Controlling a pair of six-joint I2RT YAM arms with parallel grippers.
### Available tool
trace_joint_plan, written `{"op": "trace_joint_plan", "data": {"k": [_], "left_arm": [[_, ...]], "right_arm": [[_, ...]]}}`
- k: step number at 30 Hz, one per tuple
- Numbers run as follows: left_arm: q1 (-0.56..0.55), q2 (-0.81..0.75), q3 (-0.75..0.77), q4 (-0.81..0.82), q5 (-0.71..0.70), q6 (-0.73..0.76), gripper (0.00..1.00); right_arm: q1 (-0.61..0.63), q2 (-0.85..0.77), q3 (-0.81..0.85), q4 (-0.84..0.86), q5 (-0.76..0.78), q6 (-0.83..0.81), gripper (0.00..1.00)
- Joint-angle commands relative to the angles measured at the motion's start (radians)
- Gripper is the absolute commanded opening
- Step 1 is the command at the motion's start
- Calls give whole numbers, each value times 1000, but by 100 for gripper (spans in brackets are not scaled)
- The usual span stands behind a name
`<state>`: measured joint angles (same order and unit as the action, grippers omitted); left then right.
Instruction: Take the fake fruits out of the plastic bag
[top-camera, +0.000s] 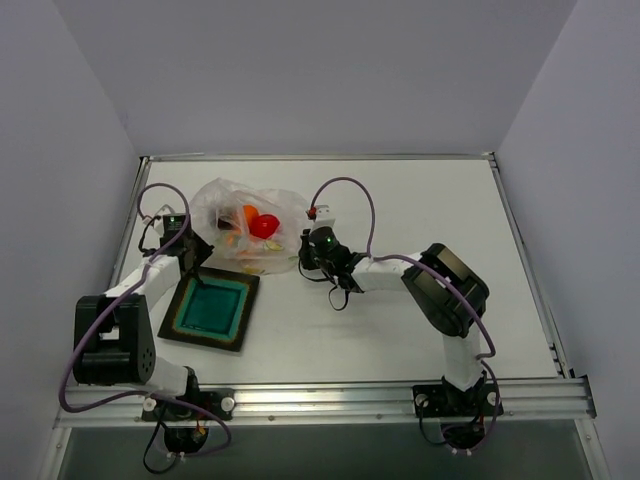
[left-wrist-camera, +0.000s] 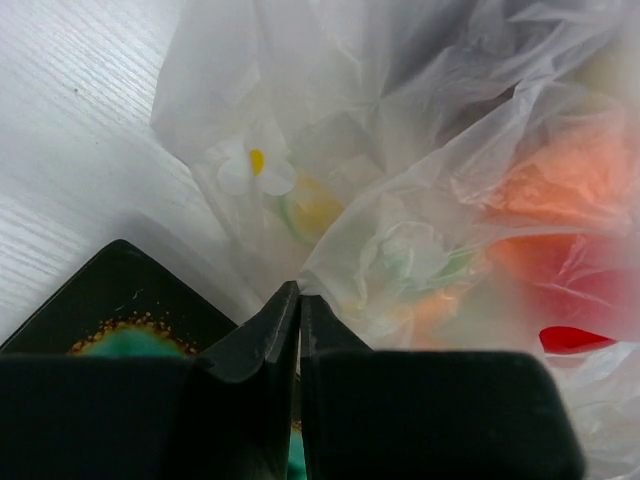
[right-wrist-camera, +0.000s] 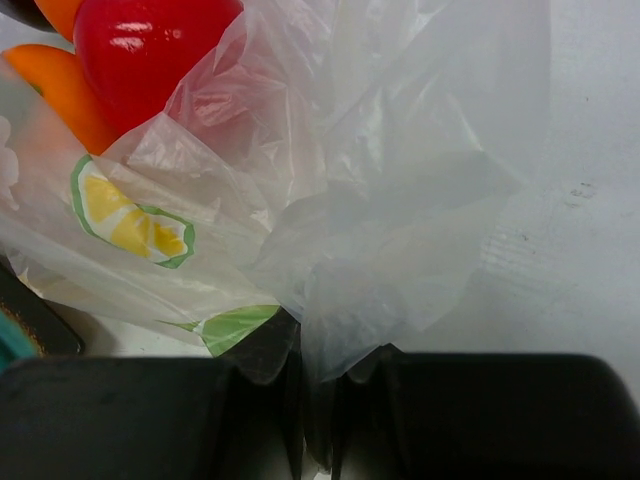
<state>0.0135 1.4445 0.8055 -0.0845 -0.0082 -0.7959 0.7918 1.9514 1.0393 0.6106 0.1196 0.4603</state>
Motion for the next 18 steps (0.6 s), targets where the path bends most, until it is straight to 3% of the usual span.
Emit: {"op": "trace_joint_plan", "data": {"k": [1,5,11,14,15,18], "left_arm": [[57,-21,-11,126,8,-75,2],[114,46,-3,250,152,-158,2],[147,140,69,324,226,-247,3],[149,149,78,330,277,-259,23],[145,124,64,330,299,-252,42],[126,9,29,279,295,-212,59]], "right_arm": [[-8,-42,-28,-3,29,-14,5],[-12,-66,-18,-44,45,-41,7],[-38,-14,5,-83,51,-60,8],[-49,3,10,-75,49,-66,8],[-49,-5,7,-69,48,-69,8],[-49,-32,10,-54,40,-74,8]]}}
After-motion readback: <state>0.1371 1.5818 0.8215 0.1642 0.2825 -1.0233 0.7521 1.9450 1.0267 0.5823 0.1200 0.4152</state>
